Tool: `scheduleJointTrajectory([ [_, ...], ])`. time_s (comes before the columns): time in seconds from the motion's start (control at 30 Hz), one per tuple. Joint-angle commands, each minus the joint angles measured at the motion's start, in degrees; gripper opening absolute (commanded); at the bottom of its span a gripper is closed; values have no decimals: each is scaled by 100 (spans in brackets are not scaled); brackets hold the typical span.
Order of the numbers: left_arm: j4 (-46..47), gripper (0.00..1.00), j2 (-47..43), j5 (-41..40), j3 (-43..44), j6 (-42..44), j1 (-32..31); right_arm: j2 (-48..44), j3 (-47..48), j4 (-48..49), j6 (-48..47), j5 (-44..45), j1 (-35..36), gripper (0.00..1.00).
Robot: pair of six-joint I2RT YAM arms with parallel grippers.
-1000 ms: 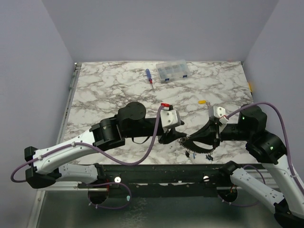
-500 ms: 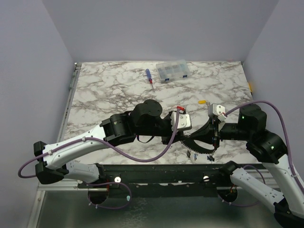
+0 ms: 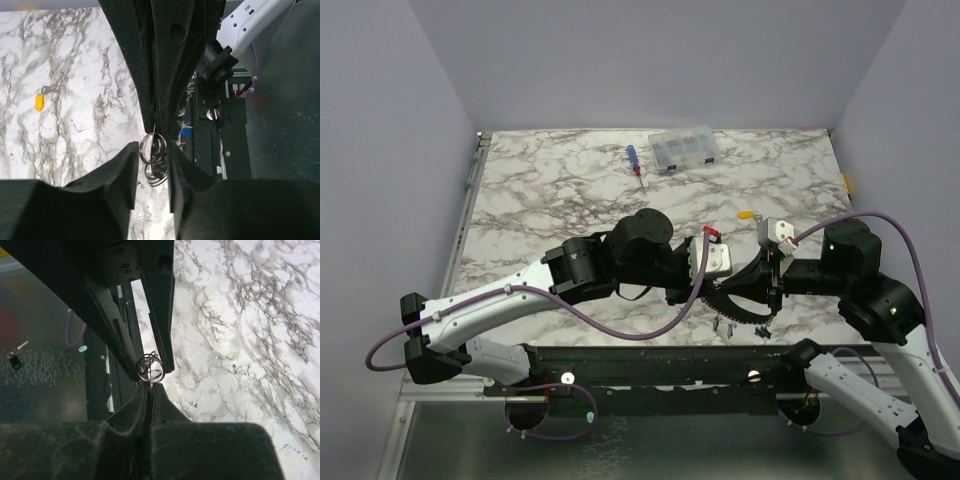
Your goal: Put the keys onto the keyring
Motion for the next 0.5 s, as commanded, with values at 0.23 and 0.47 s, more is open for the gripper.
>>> scheduleJointTrajectory([
  [0.23,-64,0,130,116,281,110,-20,-78,-100,78,52,72,-13,1],
  [0.47,-50,0,108,154,220,101,-19,-112,-125,84,44,79,-16,1],
])
